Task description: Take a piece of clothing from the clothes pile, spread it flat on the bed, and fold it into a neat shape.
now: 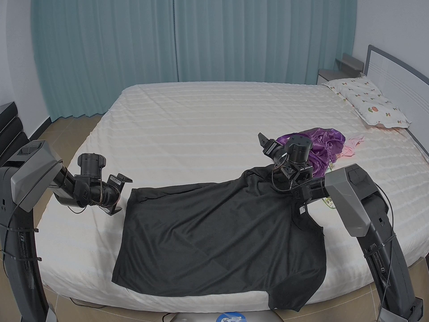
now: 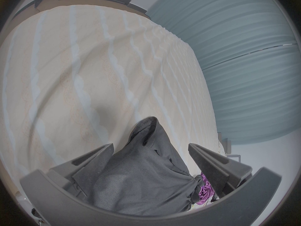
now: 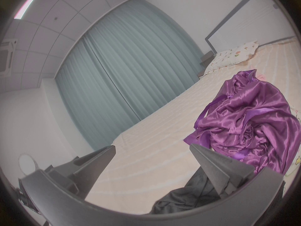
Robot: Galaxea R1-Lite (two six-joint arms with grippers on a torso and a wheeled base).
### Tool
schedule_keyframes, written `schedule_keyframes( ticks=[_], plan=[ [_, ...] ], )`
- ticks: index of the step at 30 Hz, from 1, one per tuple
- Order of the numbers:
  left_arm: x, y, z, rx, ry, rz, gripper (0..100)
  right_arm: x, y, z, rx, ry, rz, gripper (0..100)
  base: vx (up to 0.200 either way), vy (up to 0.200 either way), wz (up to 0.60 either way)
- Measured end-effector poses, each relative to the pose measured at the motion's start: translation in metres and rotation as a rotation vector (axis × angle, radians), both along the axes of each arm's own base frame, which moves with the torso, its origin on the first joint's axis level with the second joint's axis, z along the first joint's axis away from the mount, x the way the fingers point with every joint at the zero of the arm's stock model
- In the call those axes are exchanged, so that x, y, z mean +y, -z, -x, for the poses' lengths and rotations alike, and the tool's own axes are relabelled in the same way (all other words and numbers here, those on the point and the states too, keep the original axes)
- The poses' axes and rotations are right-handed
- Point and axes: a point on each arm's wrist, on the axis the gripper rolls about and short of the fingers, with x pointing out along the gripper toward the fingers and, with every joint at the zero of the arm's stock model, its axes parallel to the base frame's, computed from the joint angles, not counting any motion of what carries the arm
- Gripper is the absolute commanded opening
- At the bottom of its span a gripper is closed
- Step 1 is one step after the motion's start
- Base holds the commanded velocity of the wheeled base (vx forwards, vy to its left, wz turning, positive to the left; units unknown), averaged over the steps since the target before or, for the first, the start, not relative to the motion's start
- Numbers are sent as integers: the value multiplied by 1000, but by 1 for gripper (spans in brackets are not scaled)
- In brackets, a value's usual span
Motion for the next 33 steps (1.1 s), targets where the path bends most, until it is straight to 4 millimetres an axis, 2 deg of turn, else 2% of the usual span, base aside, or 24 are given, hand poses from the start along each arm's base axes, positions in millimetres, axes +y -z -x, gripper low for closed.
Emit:
schedule_keyframes(
  ticks=[9, 15, 19, 24, 28, 33],
  plan=[
    [0, 0, 0, 1, -2, 2, 100, 2, 24, 7, 90, 15, 44, 100, 0, 0, 0],
    [0, -1, 2, 4, 1, 6, 100, -10, 39, 27, 193, 18, 82, 100, 0, 0, 0],
    [1, -3, 5, 5, 3, 7, 100, -19, 39, 52, 269, 11, 104, 100, -150, 0, 0],
    [0, -11, 11, -4, 6, 4, 100, -32, 31, 86, 337, 11, 104, 100, -200, 0, 0],
    [0, -19, 19, -10, 22, -13, 100, -42, 22, 121, 386, -4, 93, 100, -200, 0, 0],
    [0, -21, 37, 14, 67, -51, 100, -59, 15, 167, 442, -22, 66, 100, 0, 0, 0]
  ],
)
